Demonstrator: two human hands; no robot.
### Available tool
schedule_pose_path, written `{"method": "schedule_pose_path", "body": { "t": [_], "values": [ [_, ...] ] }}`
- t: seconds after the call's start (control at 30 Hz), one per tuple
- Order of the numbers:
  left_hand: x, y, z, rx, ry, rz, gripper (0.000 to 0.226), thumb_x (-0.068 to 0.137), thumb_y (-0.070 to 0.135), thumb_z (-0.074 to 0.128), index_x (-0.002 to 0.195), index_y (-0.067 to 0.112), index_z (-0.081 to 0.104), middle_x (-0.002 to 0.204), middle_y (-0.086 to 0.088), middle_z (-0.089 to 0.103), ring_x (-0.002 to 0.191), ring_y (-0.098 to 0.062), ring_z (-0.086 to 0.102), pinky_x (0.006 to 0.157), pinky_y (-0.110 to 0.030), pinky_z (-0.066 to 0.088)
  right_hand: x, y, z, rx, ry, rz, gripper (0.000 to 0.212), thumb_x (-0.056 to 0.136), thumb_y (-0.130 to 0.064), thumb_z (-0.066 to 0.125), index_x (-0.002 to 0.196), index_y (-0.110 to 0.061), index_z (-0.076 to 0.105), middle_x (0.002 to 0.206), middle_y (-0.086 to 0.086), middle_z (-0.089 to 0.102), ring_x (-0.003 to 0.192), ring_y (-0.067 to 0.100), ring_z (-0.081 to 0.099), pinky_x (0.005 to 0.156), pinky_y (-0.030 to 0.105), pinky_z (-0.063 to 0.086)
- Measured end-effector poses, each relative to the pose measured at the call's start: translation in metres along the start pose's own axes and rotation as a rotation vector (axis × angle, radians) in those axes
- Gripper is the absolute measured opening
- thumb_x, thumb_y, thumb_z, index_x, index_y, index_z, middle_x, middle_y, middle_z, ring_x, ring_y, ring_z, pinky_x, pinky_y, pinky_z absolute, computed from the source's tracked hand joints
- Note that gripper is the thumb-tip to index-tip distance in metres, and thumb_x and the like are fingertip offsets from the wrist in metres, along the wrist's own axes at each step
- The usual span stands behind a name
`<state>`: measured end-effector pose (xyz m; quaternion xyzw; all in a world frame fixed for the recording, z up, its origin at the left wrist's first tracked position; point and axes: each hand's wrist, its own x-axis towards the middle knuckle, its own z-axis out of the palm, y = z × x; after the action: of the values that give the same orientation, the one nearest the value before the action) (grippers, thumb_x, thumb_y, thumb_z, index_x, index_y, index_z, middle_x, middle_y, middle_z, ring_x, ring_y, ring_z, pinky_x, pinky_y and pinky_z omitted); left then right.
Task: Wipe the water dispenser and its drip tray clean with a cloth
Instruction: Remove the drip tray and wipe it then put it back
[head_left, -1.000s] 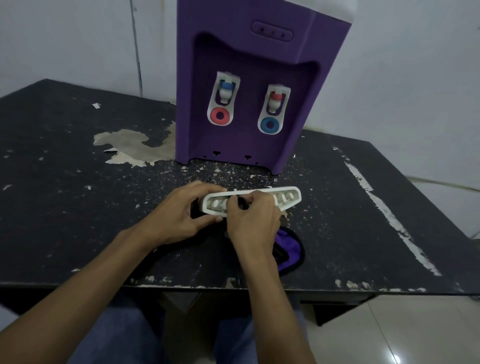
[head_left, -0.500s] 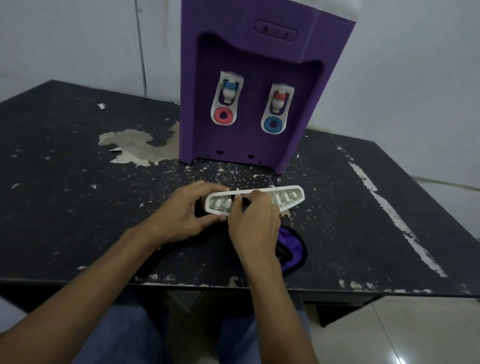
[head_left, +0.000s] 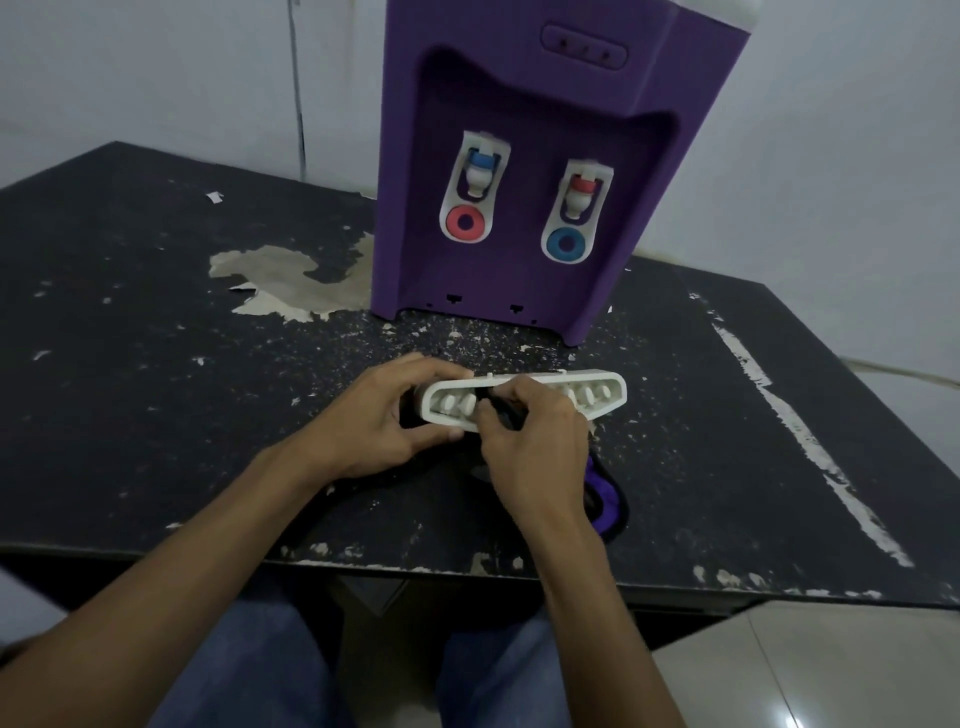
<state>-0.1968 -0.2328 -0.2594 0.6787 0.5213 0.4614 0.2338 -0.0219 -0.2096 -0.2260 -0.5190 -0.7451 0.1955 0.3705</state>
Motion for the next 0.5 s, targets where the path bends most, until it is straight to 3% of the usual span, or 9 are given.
{"method": "schedule_pose_path", "body": {
  "t": [0.17,0.33,0.5],
  "values": [
    [0.001,0.001,-0.002,0.021,-0.013,-0.025,0.054,0.08,0.018,0.084,0.129,0.027,0.064,0.114,0.013,0.063,0.11,-0.007,0.062,0.1,-0.033,0.051,0.001,0.014,-0.002,-0.145,0.054,-0.244,0.017,0.089,-0.026,0.072,0.102,-0.015,0.074,0.093,-0.003,0.062,0.076,0.015,0.058,0.075,0.041,0.053],
    [0.001,0.003,-0.002,0.02,-0.017,-0.031,0.054,0.08,0.018,0.084,0.13,0.025,0.064,0.115,0.011,0.063,0.111,-0.007,0.062,0.1,-0.033,0.051,0.003,0.019,-0.006,-0.204,0.038,-0.408,0.027,0.09,-0.019,0.071,0.116,-0.014,0.07,0.094,0.004,0.069,0.074,0.024,0.062,0.07,0.042,0.052],
    [0.001,0.003,-0.002,0.037,-0.022,-0.036,0.056,0.081,0.019,0.084,0.132,0.024,0.063,0.116,0.01,0.063,0.112,-0.007,0.062,0.101,-0.032,0.05,0.018,0.027,-0.005,-0.254,0.0,-0.537,0.017,0.088,-0.005,0.068,0.101,-0.013,0.075,0.089,0.006,0.065,0.063,0.03,0.058,0.062,0.042,0.049]
  ]
}}
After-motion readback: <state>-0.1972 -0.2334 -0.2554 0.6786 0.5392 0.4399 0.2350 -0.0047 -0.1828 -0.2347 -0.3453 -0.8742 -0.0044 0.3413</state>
